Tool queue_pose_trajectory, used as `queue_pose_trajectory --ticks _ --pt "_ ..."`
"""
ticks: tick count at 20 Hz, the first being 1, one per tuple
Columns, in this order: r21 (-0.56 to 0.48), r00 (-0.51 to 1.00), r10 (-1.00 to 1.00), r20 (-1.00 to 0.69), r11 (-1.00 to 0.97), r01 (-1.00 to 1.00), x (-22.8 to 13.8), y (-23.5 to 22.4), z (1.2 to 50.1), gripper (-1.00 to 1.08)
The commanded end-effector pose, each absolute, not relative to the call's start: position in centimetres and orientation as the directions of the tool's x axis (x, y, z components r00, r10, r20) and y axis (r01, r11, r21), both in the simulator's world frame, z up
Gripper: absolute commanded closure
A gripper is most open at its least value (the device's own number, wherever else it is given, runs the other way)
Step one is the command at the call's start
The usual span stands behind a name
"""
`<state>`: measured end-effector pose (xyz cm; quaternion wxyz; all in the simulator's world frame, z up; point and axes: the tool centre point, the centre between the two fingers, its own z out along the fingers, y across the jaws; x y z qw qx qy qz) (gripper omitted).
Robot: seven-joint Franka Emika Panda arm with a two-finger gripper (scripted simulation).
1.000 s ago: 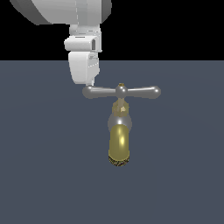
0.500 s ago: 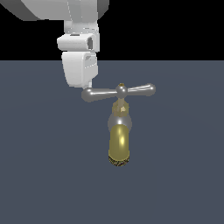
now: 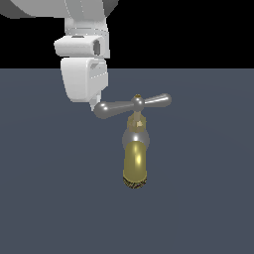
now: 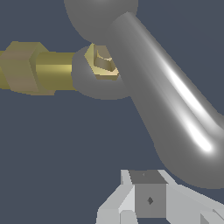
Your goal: Turn on the faucet by rotating a designated handle.
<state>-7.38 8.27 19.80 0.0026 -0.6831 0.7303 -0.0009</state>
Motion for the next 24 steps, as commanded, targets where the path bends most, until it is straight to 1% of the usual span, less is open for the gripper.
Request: queue_pose_trajectory --ticks 1,24 --pt "-0.004 -0.068 -0.998 -0.003 0.068 -0.998 -7.6 8.0 19.8 1.08" --pt "-0.001 -0.065 -0.998 -0.001 0.065 -0.998 -13.5 4.4 19.8 1.08"
